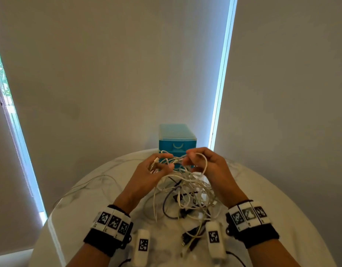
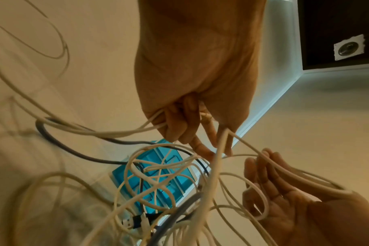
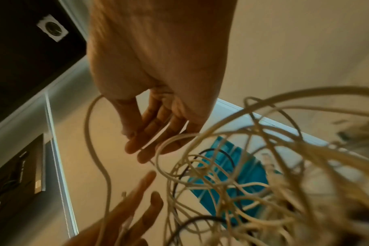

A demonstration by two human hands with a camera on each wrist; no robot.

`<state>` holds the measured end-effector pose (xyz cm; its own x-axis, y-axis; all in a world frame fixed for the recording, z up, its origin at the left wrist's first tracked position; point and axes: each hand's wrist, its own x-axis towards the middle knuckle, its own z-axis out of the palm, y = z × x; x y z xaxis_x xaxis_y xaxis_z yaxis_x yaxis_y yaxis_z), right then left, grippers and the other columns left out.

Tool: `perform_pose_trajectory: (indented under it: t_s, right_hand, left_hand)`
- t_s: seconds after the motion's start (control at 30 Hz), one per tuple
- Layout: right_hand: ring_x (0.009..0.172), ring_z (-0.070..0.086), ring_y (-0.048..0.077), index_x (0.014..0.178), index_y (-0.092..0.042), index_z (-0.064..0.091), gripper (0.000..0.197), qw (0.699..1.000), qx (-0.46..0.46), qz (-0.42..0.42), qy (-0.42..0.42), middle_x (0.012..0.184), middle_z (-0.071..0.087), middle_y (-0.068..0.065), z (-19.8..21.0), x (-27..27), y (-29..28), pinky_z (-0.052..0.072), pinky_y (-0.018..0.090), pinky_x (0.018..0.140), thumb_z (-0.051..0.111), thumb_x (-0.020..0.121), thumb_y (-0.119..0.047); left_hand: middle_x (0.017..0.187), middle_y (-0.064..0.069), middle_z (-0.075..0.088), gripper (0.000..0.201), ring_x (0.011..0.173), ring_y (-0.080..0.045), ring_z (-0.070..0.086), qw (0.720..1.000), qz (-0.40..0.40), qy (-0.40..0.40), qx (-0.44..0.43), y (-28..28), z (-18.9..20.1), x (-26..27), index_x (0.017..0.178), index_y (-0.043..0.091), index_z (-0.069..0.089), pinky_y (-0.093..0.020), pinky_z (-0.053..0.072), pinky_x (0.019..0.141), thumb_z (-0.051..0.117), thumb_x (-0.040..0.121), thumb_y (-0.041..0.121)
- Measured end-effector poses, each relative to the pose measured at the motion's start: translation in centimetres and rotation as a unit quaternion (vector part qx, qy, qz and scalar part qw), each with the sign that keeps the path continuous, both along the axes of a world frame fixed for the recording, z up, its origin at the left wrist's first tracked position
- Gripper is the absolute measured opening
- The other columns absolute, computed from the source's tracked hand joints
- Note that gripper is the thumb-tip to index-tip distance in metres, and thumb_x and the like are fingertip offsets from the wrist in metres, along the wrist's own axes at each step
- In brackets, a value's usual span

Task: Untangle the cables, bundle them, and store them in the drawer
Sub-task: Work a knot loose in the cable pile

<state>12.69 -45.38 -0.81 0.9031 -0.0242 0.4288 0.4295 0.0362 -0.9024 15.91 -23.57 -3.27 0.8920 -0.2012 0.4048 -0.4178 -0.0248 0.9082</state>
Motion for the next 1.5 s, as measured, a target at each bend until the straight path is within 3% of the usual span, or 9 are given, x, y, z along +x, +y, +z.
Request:
perform_pose_trajectory:
  t_s: [0.1,0.2,0.33,0.6,0.83,1.0,1.13,1.3,1.5]
  right_hand:
    - [0.102,0.073,0.039,0.109,-0.001,0.073,0.021,0.995,0.038,0.090,0.026,0.107,0.075,0.028,-1.8,-0.3,-0.1,0.058,0.059,0.100,0.072,0.098,-0.019]
    - [0.098,0.075,0.030,0.109,0.006,0.069,0.022,0.981,0.080,0.174,0.024,0.100,0.072,0.027,-1.8,-0.9,0.0,0.062,0.037,0.088,0.064,0.094,-0.009]
    - [0.108,0.074,0.035,0.129,-0.002,0.069,0.029,0.992,0.046,0.105,0.050,0.113,0.077,0.022,-2.3,-0.5,-0.3,0.059,0.039,0.095,0.058,0.102,-0.001]
    - [0.080,0.074,0.027,0.095,-0.004,0.082,0.073,0.991,0.024,-0.012,0.131,0.089,0.079,0.019,-1.4,-0.7,0.0,0.057,0.031,0.075,0.044,0.106,-0.065]
    - [0.093,0.079,0.016,0.106,-0.018,0.082,0.030,0.994,-0.072,-0.066,0.049,0.097,0.083,0.001,-1.8,-2.0,0.7,0.062,0.030,0.083,0.065,0.104,-0.043]
    - [0.111,0.078,0.019,0.120,-0.014,0.061,0.024,0.982,0.178,-0.049,0.048,0.115,0.082,0.006,-0.7,-1.1,0.3,0.059,0.038,0.095,0.050,0.114,-0.034]
    - [0.057,0.056,0.014,0.128,-0.016,0.062,0.024,0.978,0.199,0.028,0.051,0.079,0.060,0.002,0.1,-1.3,1.3,0.055,0.030,0.062,0.047,0.115,-0.029]
    - [0.058,0.050,0.008,0.130,-0.017,0.066,0.025,0.995,0.014,0.028,0.094,0.081,0.060,0.000,-2.8,-0.9,6.2,0.046,0.024,0.054,0.047,0.113,-0.012]
    - [0.073,0.076,0.021,0.127,-0.004,0.049,0.018,0.992,0.098,-0.010,0.082,0.098,0.081,0.012,-4.0,-0.6,6.8,0.060,0.026,0.063,0.053,0.110,-0.002]
  left_hand:
    - [0.106,0.015,0.081,0.032,0.103,-0.001,0.074,0.997,-0.025,-0.017,0.069,-0.4,0.0,-0.5,0.126,0.035,0.075,-0.005,0.051,0.081,0.080,0.094,0.032]
    - [0.107,0.011,0.081,0.027,0.104,-0.002,0.074,0.997,-0.022,-0.030,0.067,-0.6,-0.2,-0.6,0.113,0.026,0.081,-0.010,0.052,0.085,0.083,0.088,0.037]
    - [0.102,0.010,0.081,0.009,0.104,-0.004,0.074,0.996,0.058,-0.051,0.040,-0.3,-0.5,0.0,0.100,0.023,0.082,-0.019,0.056,0.091,0.080,0.095,0.031]
    - [0.120,0.013,0.079,0.024,0.116,-0.003,0.072,0.997,-0.004,-0.075,-0.011,-0.6,0.6,-1.3,0.118,0.020,0.082,-0.022,0.060,0.091,0.079,0.095,0.015]
    - [0.114,0.005,0.081,0.030,0.111,-0.010,0.075,0.990,-0.076,-0.110,0.049,-1.0,0.2,-1.6,0.123,0.017,0.080,-0.019,0.057,0.090,0.080,0.094,0.012]
    - [0.076,0.010,0.067,0.042,0.057,-0.005,0.056,0.996,0.002,0.045,-0.072,-0.7,0.2,-0.5,0.140,0.018,0.064,-0.016,0.039,0.052,0.070,0.098,0.025]
    - [0.064,0.004,0.033,0.052,0.048,-0.009,0.019,0.968,-0.016,0.193,-0.157,0.0,0.3,0.3,0.112,0.010,0.065,-0.024,0.017,0.045,0.053,0.102,0.060]
    - [0.067,0.006,0.037,0.036,0.050,-0.008,0.026,0.973,-0.029,0.169,-0.156,-0.7,-0.3,1.0,0.094,0.020,0.059,-0.022,0.023,0.046,0.042,0.113,0.045]
    - [0.061,0.010,0.055,0.052,0.048,-0.006,0.049,0.980,-0.037,0.153,-0.123,-1.8,0.6,-0.8,0.101,0.017,0.064,-0.018,0.043,0.046,0.036,0.110,0.060]
